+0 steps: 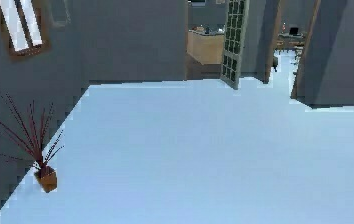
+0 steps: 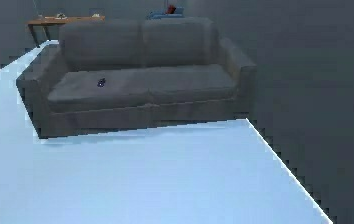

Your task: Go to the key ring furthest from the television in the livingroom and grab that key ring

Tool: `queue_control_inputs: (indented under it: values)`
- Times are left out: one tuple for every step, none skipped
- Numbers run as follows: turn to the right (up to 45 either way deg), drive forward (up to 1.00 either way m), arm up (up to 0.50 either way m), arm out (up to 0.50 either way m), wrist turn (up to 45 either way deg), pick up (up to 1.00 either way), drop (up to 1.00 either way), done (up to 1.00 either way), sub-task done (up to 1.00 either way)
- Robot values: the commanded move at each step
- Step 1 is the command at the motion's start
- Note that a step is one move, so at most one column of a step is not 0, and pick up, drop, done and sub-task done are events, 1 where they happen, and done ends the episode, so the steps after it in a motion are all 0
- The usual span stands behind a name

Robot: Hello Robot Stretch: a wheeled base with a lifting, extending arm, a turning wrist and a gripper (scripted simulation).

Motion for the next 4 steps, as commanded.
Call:
queue_control_inputs:
  values:
    - [45.0,0.00,0.00,0.00,0.0,0.00,0.00,0.00,0.00]
    - [33.0,0.00,0.00,0.00,0.0,0.00,0.00,0.00,0.00]
    - [0.0,0.25,0.00,0.00,0.0,0.00,0.00,0.00,0.00]
    - [45.0,0.00,0.00,0.00,0.0,0.00,0.00,0.00,0.00]
